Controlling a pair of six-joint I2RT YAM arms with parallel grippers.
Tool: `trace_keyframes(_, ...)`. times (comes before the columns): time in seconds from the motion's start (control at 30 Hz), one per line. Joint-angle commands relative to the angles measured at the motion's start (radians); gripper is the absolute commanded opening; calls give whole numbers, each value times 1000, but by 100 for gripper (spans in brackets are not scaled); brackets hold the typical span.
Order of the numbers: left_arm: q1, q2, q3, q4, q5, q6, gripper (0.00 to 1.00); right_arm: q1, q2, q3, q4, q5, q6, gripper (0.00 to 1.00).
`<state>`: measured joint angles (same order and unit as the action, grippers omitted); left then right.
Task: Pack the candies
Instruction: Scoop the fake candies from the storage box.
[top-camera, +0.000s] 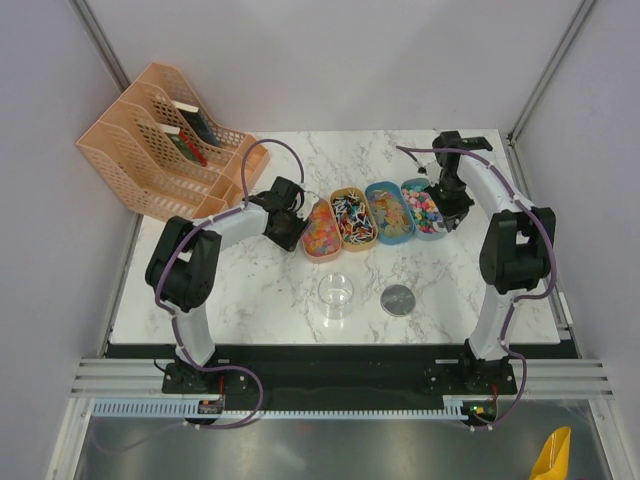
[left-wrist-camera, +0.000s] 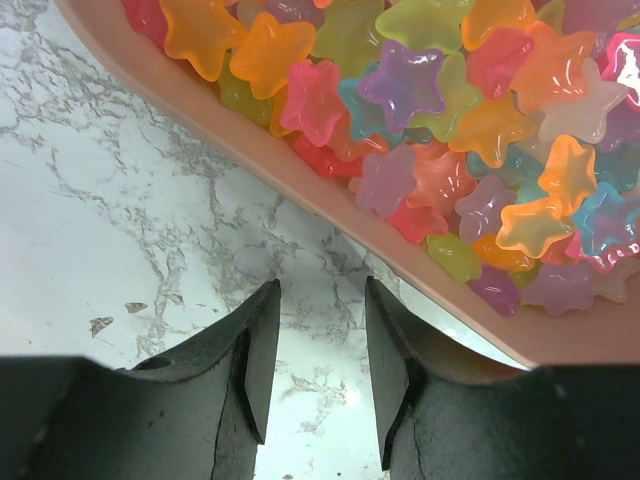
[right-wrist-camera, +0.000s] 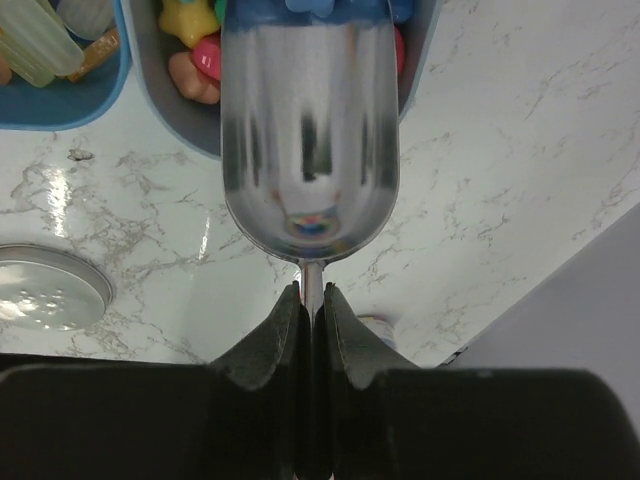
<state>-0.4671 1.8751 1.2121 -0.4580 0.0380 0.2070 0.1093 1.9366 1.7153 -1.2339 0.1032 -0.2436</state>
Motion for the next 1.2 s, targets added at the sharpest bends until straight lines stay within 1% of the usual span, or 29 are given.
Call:
trace_keyframes(0.0,-4,-39,-3,22,-18,-12,47,9,50,9,-25,3,-19,0)
trace_keyframes(0.13,-4,-41,3,25,-20,-6,47,16,36,-8,-65,-8,-36,0)
trace_keyframes(0.27,-4,-33,3,28,-18,-12,47,16,44,-17,-62,-17,-33,0)
trace_keyframes(0.57,-4,-36,17,16,-23,5,47,38,171,122,-55,-42,-28,0)
trace_keyframes(0.77,-4,-47,6,9,-29,5,47,38,214,141,-52,-85,-14,0)
trace_keyframes(0.93,-5,-53,0,-4,-30,3,47,38,228,113,-35,-100,4,0)
trace_keyframes(0.97,-4,-54,-2,-4,-30,5,47,36,237,112,-33,-129,7,0)
trace_keyframes(1.17,-4,-60,-11,-16,-35,9,47,36,277,162,-15,-155,21,0)
